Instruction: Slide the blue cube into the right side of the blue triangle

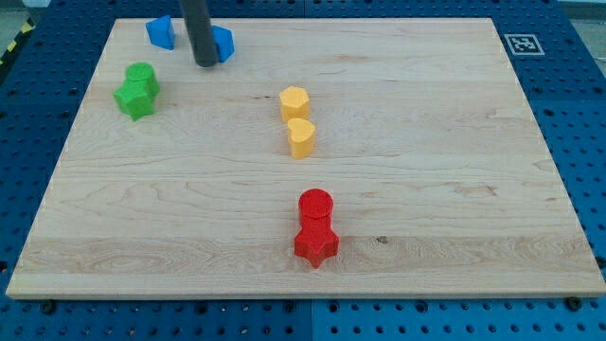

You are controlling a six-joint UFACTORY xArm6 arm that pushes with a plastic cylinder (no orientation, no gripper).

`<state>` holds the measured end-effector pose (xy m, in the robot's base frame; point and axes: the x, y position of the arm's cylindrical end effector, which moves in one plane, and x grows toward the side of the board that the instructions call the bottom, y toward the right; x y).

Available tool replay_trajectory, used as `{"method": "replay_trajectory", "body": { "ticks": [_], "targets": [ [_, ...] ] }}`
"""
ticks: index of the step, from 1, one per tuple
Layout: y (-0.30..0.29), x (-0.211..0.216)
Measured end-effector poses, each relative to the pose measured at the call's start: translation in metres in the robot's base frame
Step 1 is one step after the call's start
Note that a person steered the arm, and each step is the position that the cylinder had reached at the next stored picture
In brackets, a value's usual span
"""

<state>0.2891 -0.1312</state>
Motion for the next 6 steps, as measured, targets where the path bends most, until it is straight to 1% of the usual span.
{"method": "replay_trajectory", "body": {
  "ticks": [1, 2, 4, 6],
  "targets": [
    [0.045, 0.0],
    [0.063, -0.007],
    [0.054, -0.033],
    [0.022, -0.033]
  ]
}}
